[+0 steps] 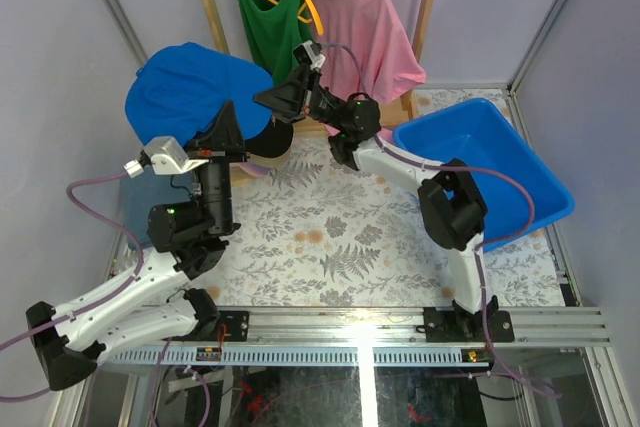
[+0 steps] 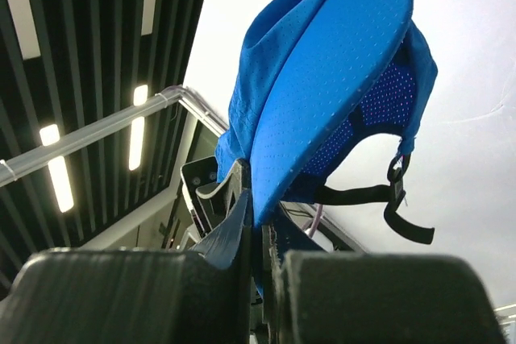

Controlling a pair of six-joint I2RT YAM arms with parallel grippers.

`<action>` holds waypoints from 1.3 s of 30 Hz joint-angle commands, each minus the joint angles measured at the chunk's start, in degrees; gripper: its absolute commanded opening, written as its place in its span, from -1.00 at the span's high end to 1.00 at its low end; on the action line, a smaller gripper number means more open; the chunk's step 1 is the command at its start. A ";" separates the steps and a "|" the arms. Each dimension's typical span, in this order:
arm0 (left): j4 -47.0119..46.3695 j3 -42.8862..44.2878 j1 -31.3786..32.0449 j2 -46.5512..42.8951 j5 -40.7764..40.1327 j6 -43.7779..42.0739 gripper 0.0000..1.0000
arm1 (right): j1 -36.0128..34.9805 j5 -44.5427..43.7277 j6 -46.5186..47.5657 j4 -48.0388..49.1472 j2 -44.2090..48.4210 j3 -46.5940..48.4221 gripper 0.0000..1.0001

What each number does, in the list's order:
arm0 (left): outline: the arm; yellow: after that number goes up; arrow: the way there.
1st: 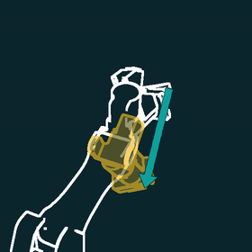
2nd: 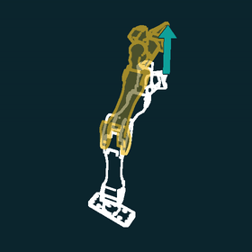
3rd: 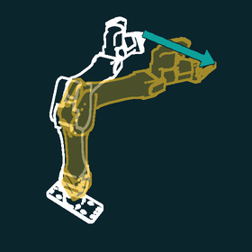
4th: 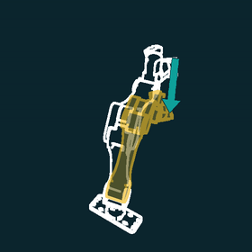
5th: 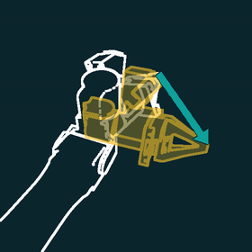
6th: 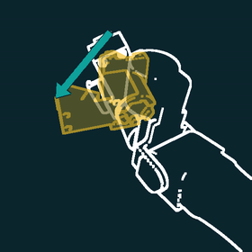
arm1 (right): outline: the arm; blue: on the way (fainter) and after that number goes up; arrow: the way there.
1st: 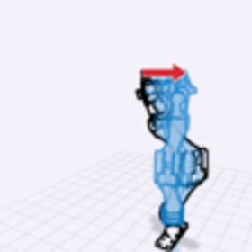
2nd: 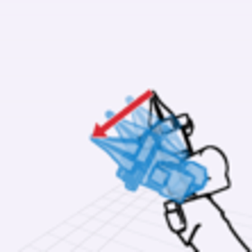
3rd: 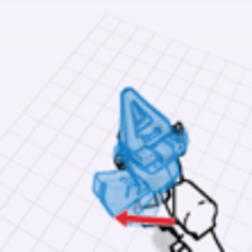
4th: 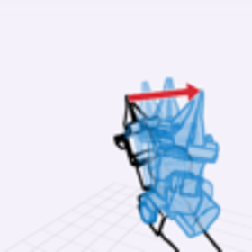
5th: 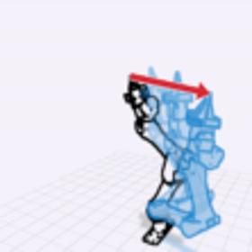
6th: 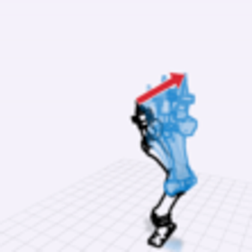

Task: Stack the hats
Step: Stack the hat on the hat.

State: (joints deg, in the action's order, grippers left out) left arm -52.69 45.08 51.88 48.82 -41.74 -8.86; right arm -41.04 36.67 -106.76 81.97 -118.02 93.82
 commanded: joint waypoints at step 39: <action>23.40 -2.13 -37.69 5.34 3.38 26.27 -0.13 | 8.83 -5.92 -2.67 -8.09 -35.35 38.72 1.00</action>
State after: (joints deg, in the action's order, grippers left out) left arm -28.97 42.19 14.90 53.89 -38.33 15.44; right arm -31.31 31.68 -105.78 66.98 -152.03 129.21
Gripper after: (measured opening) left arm 0.562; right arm 0.034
